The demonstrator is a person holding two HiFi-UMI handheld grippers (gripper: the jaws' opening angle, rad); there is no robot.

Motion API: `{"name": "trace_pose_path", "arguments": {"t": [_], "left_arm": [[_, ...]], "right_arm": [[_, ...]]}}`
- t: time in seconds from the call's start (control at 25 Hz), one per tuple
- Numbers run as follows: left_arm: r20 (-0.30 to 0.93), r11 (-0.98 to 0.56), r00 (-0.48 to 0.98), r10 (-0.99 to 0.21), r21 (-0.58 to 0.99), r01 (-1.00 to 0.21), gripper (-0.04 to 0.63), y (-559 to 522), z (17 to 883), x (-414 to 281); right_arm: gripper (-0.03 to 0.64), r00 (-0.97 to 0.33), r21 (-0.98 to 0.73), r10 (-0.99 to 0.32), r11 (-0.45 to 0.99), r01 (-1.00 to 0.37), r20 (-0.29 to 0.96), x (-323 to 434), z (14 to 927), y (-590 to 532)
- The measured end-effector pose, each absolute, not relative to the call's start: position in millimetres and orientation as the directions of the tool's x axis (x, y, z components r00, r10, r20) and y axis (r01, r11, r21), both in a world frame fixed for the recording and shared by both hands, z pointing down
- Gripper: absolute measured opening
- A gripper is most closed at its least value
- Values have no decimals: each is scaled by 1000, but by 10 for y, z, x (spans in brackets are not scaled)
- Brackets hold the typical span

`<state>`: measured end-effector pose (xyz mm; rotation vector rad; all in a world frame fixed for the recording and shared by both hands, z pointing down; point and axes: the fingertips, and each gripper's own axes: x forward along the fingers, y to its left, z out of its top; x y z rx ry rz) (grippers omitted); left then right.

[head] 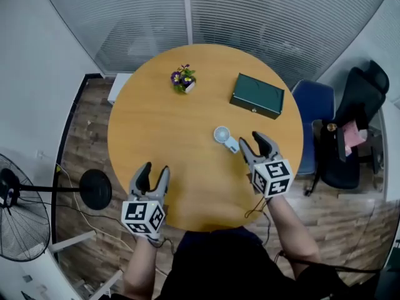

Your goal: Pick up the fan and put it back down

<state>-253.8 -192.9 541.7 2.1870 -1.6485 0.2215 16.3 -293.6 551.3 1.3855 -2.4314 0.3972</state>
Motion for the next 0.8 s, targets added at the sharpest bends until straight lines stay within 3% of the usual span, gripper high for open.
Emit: {"name": "trace_pose_path", "arguments": {"t": [0.36,0.8], "left_arm": [[435,-176,264,-861,233,-956,222,-2009,5798,-2353],[480,-120,223,-848,237,-964,222,-1917,6053,-2488]], "right_arm": [[219,-532,-40,-626,625,-779,570,136,6383,-3232],[238,-499,-34,-423,736,-676,757,-45,7437,-3226]]}}
